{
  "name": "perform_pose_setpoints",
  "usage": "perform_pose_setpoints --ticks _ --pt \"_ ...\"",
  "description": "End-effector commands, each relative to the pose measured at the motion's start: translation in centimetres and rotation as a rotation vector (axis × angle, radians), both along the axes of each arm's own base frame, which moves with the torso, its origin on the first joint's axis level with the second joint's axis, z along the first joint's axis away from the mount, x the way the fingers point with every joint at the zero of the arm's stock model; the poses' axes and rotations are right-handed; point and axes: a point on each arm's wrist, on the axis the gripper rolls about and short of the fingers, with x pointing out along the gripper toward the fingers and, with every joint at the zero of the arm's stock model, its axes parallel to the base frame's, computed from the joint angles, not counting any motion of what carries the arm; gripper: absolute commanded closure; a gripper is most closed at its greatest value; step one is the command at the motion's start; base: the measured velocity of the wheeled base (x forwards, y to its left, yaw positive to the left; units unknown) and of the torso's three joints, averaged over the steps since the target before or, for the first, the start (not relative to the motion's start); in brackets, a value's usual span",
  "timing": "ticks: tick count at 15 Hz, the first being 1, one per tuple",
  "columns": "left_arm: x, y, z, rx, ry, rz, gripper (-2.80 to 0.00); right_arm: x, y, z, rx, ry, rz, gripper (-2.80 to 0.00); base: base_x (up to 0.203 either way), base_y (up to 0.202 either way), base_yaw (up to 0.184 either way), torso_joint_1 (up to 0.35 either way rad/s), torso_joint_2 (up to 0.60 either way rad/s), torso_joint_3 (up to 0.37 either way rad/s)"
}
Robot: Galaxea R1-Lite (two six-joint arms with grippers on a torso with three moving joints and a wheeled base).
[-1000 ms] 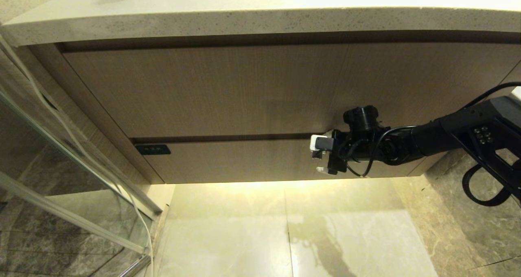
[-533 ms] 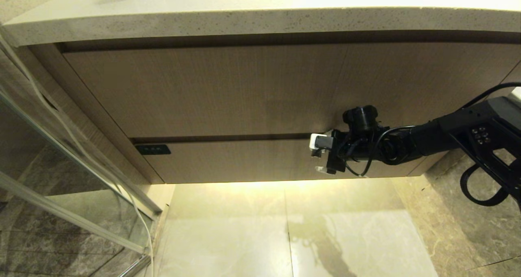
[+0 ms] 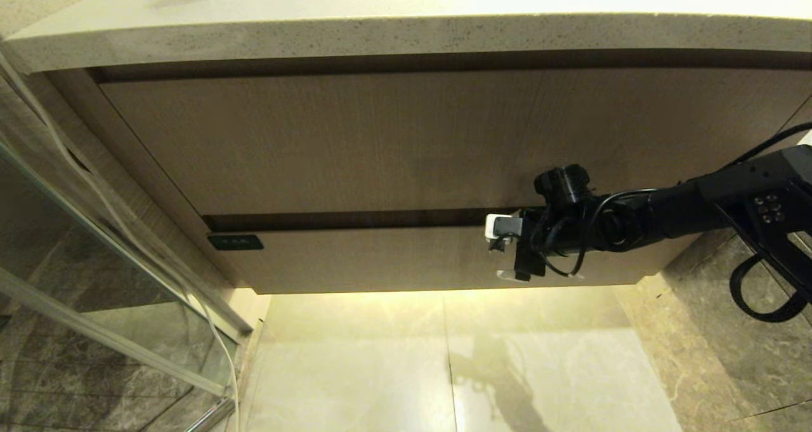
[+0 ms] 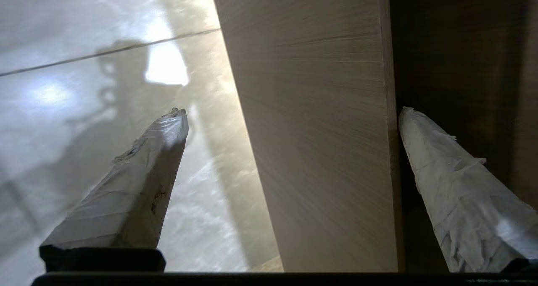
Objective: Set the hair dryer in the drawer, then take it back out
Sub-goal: Pull open the drawer
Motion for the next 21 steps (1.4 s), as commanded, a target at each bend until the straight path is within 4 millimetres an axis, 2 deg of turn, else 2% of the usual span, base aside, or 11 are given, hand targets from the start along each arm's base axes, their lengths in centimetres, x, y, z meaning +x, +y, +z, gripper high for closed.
perform_pose_setpoints --ticks 1,6,10,13,17,19,21 --pt "0.0 0.0 0.0 0.000 0.000 0.000 0.00 -0.2 -0.1 0.0 -0.008 0.016 0.000 -2.80 0.000 0.000 0.000 0.000 0.00 0.000" --pt "0.0 0.0 0.0 0.000 0.000 0.000 0.00 -1.1 -0.5 1.3 -0.020 0.028 -0.001 -2.80 0.000 0.000 0.000 0.000 0.00 0.000" --pt "0.0 0.0 0.0 0.000 -0.001 0.000 0.00 -4.5 -1.6 5.4 -0.019 0.009 0.002 -2.80 0.000 0.000 0.000 0.000 0.00 0.000" --pt "0.0 0.0 0.0 0.000 0.000 0.000 0.00 -9.5 -3.2 8.8 -0.028 -0.038 -0.001 -2.80 0.000 0.000 0.000 0.000 0.00 0.000" --pt "0.0 0.0 0.0 0.000 0.000 0.000 0.00 -18.7 -6.0 14.0 -0.003 -0.191 -0.017 -2.80 0.000 0.000 0.000 0.000 0.00 0.000" --pt "0.0 0.0 0.0 0.000 0.000 0.000 0.00 -23.0 -7.2 15.2 0.008 -0.254 -0.025 -2.80 0.000 0.000 0.000 0.000 0.00 0.000" --pt "0.0 0.0 0.0 0.000 0.000 0.000 0.00 -26.1 -8.3 14.9 -0.008 -0.271 -0.052 -2.80 0.000 0.000 0.000 0.000 0.00 0.000"
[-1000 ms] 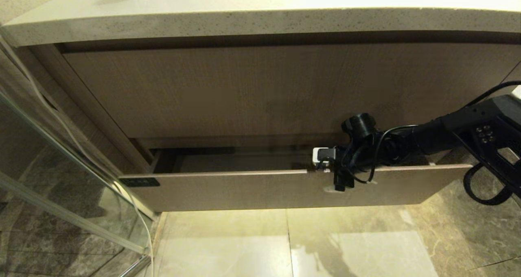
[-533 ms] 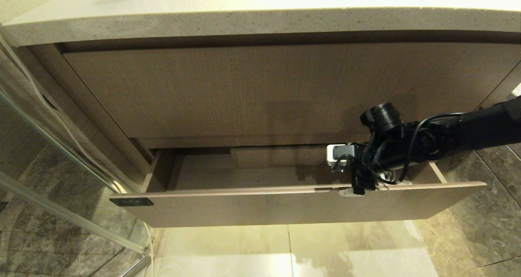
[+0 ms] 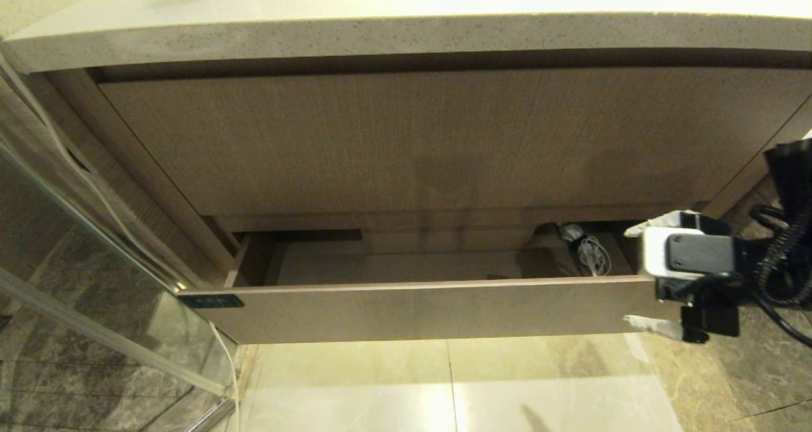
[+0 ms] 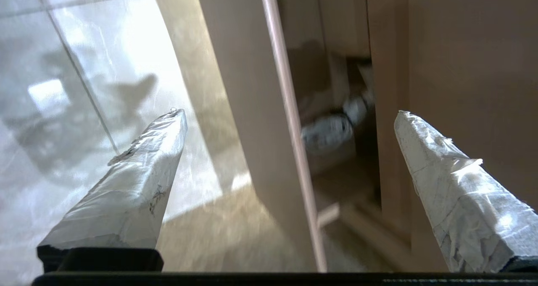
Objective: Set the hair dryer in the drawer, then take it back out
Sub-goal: Pull open the drawer
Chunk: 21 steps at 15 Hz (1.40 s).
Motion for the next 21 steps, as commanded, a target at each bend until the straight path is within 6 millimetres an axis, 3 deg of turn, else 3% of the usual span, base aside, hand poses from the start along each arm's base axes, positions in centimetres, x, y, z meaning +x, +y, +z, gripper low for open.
perform_pose_setpoints --ticks 1,7,8,14,18,21 --pt "0.0 0.0 0.0 0.000 0.000 0.000 0.00 -5.0 -1.6 1.5 0.001 -0.110 -0.035 -2.80 0.000 0.000 0.000 0.000 0.00 0.000" --pt "0.0 0.0 0.0 0.000 0.000 0.000 0.00 -6.0 -2.7 2.4 -0.010 -0.167 -0.136 -2.80 0.000 0.000 0.000 0.000 0.00 0.000" --pt "0.0 0.0 0.0 0.000 0.000 0.000 0.00 -5.9 -2.9 2.7 -0.019 -0.172 -0.158 0.00 0.000 0.000 0.000 0.000 0.00 0.000" --pt "0.0 0.0 0.0 0.000 0.000 0.000 0.00 -3.5 -2.4 3.0 0.005 -0.111 -0.198 0.00 0.000 0.000 0.000 0.000 0.00 0.000" --pt "0.0 0.0 0.0 0.000 0.000 0.000 0.00 0.6 -1.5 2.6 0.057 -0.040 -0.282 0.00 0.000 0.000 0.000 0.000 0.00 0.000" --pt "0.0 0.0 0.0 0.000 0.000 0.000 0.00 3.5 -1.5 2.7 0.112 -0.026 -0.495 0.00 0.000 0.000 0.000 0.000 0.00 0.000"
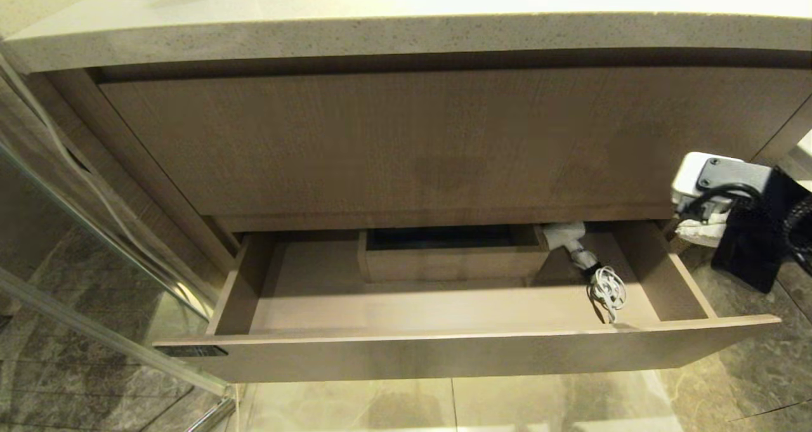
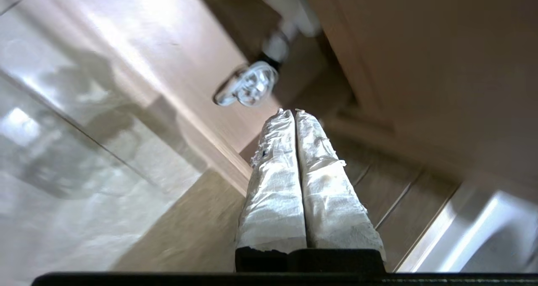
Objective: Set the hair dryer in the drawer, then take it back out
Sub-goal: Pull open the drawer
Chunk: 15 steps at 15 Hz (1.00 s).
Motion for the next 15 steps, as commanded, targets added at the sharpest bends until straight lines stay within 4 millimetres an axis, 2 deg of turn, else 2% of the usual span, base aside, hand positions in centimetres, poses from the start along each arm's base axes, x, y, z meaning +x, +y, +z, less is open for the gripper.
perform_pose_setpoints --ticks 1,5,11,13,15 --pt "0.0 0.0 0.0 0.000 0.000 0.000 0.00 3.4 0.2 -1.5 0.027 0.067 -0.090 0.00 0.000 0.000 0.000 0.000 0.00 0.000" --pt "0.0 0.0 0.0 0.000 0.000 0.000 0.00 6.5 -1.3 -4.1 0.021 0.189 -0.185 0.00 0.000 0.000 0.000 0.000 0.00 0.000" --pt "0.0 0.0 0.0 0.000 0.000 0.000 0.00 11.5 -4.2 -11.2 -0.006 0.394 -0.298 0.00 0.000 0.000 0.000 0.000 0.00 0.000" --pt "0.0 0.0 0.0 0.000 0.000 0.000 0.00 11.9 -5.7 -12.6 -0.004 0.436 -0.341 0.00 0.000 0.000 0.000 0.000 0.00 0.000" --pt "0.0 0.0 0.0 0.000 0.000 0.000 0.00 12.2 -6.7 -13.3 0.003 0.453 -0.373 0.00 0.000 0.000 0.000 0.000 0.00 0.000"
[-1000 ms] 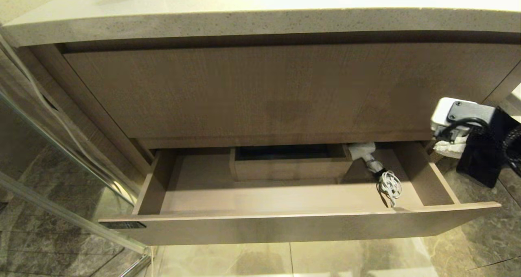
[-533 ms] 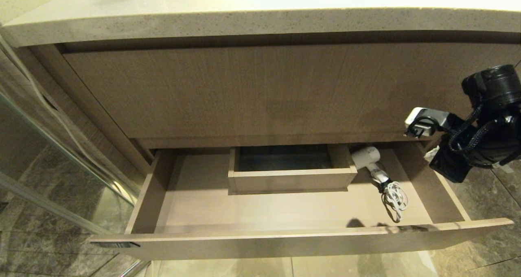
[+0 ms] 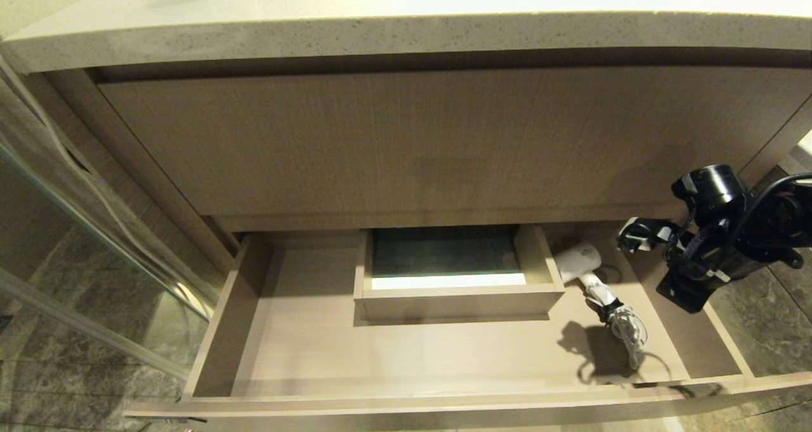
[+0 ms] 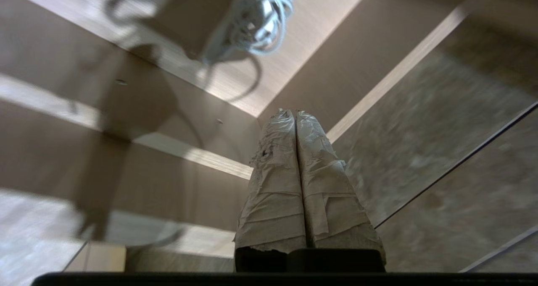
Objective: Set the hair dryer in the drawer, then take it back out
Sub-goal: Pull open the drawer, then take the hairdryer out
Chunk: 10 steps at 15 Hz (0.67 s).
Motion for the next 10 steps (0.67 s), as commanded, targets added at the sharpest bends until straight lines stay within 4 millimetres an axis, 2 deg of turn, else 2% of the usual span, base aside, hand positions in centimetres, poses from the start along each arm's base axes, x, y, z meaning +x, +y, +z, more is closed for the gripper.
perform_pose_setpoints --ticks 1,5,10 --pt "0.0 0.0 0.0 0.000 0.000 0.000 0.00 0.9 -1.1 -2.3 0.004 0.062 -0.032 0.00 0.000 0.000 0.000 0.000 0.00 0.000" --pt "0.0 0.0 0.0 0.000 0.000 0.000 0.00 2.8 -1.6 -4.9 0.035 0.070 -0.098 0.00 0.000 0.000 0.000 0.000 0.00 0.000" --pt "0.0 0.0 0.0 0.000 0.000 0.000 0.00 6.2 -1.8 -6.8 0.032 0.055 -0.112 0.00 0.000 0.000 0.000 0.000 0.00 0.000"
